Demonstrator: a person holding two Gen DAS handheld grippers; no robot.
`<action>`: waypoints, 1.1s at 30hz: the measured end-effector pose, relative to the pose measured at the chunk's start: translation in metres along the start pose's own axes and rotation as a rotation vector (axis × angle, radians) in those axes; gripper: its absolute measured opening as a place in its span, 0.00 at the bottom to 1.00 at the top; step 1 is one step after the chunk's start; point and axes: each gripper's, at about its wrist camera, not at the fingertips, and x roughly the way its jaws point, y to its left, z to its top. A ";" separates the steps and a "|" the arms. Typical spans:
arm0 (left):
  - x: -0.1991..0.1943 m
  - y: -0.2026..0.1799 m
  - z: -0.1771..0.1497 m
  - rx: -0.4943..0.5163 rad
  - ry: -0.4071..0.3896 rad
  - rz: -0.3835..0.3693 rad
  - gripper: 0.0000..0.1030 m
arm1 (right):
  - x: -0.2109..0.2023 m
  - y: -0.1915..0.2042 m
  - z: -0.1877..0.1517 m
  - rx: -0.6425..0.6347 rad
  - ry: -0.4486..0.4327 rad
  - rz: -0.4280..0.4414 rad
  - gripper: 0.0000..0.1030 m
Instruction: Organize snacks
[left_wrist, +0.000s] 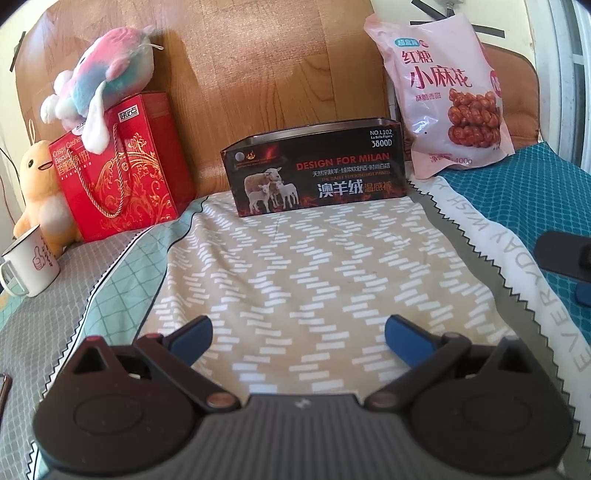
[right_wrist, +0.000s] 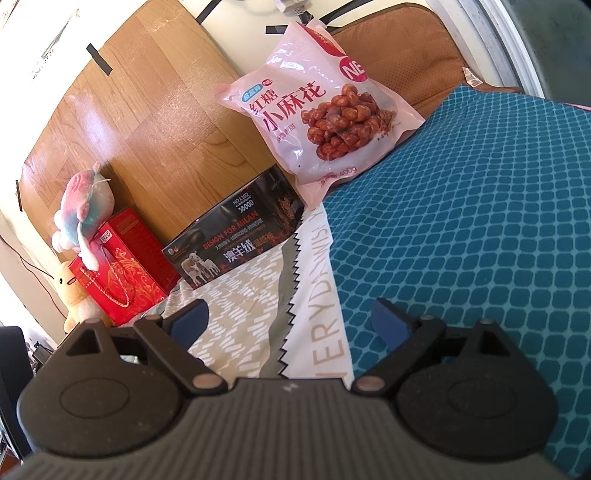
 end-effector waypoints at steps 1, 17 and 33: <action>0.000 0.000 0.000 0.000 -0.001 -0.001 1.00 | 0.000 0.000 0.000 0.000 0.000 0.000 0.94; -0.011 0.025 -0.001 -0.141 -0.046 0.025 1.00 | 0.004 0.020 -0.007 -0.138 0.032 0.027 0.98; -0.042 0.032 -0.002 -0.132 -0.102 0.104 1.00 | 0.004 0.022 -0.008 -0.161 0.042 0.026 0.99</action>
